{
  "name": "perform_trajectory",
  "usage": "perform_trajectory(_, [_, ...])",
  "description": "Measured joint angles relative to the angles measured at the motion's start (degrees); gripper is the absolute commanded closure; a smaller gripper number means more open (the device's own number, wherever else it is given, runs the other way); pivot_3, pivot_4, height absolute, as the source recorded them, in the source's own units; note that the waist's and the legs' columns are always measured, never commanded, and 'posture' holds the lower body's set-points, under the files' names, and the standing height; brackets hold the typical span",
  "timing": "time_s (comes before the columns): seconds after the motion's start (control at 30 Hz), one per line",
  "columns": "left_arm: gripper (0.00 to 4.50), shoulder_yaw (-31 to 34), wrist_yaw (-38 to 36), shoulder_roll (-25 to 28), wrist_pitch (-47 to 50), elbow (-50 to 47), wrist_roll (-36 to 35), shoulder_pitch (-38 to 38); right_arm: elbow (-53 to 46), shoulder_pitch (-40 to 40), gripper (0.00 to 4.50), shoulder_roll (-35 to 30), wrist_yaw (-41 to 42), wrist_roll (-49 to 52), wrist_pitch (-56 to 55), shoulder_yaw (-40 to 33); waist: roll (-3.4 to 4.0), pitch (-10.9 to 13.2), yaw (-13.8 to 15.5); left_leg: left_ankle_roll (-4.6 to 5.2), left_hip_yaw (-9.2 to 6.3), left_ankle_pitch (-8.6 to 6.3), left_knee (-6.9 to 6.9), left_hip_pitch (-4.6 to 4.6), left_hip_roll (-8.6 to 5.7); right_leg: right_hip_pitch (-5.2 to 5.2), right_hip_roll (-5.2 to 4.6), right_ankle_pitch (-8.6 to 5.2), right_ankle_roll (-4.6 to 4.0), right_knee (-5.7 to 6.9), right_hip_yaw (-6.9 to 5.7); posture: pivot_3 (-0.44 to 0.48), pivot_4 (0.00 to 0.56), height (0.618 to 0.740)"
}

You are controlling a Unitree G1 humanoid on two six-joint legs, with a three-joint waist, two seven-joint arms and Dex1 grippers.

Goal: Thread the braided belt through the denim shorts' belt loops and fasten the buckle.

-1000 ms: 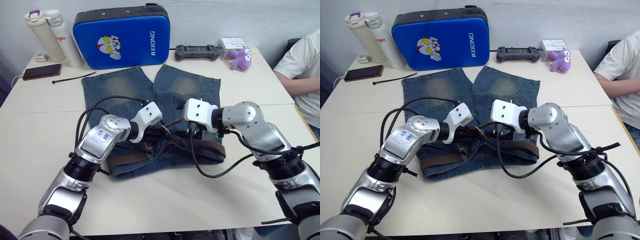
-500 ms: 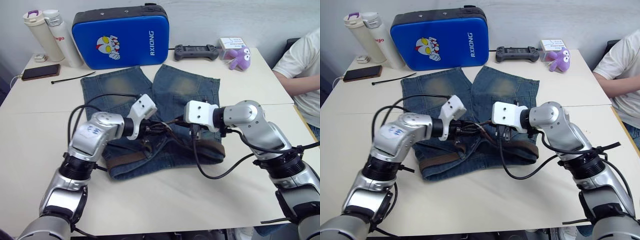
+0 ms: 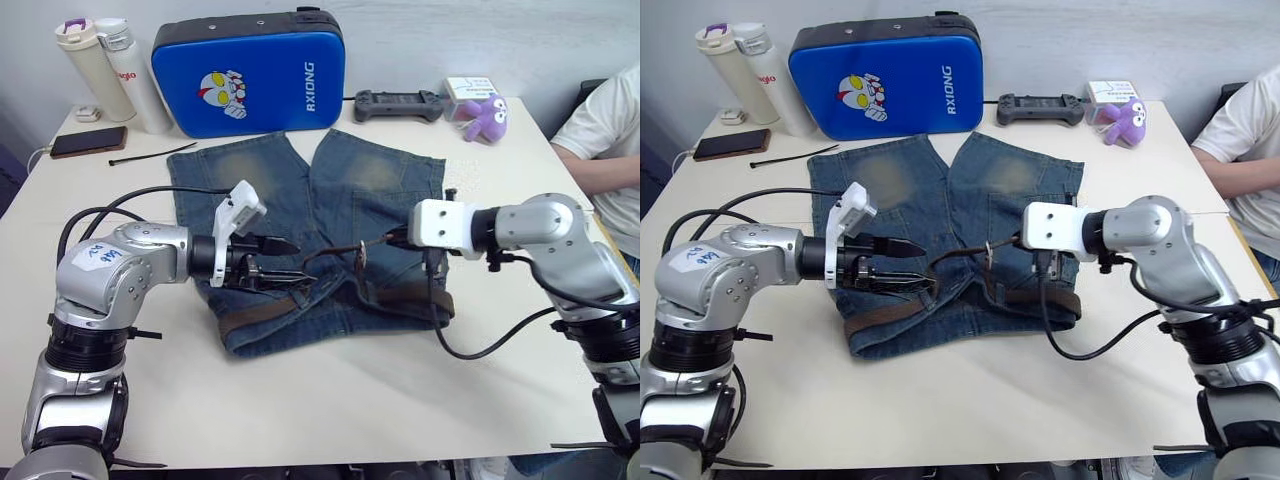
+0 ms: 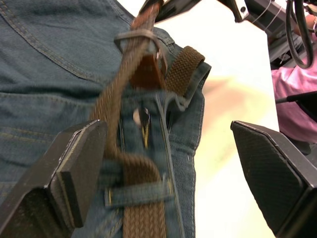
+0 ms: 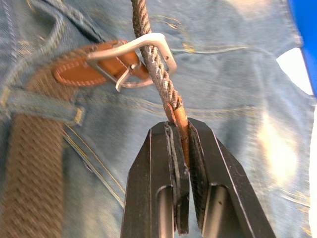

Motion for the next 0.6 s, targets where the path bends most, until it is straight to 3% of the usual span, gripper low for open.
perform_trajectory(0.33, [0.10,-2.4,-1.6,2.2,-0.8,-1.1,-0.4,0.2,8.3,1.9,4.50,-0.4,-6.6,-7.0,-18.8,-0.6,0.00,0.0,0.1,-0.01,0.05,0.00,0.02,0.02,0.01,0.00,0.02,0.00,0.00,0.04,0.03,0.000,0.150,0.740])
perform_trajectory(0.6, [0.10,-3.2,-1.6,2.8,-2.1,0.4,-0.4,-0.1,11.7,1.2,4.50,-1.6,-6.8,-7.7,-25.3,-0.9,0.00,0.0,0.4,-0.01,0.05,0.01,0.03,0.02,0.02,0.00,0.02,0.00,0.00,0.05,0.03,0.000,0.150,0.740])
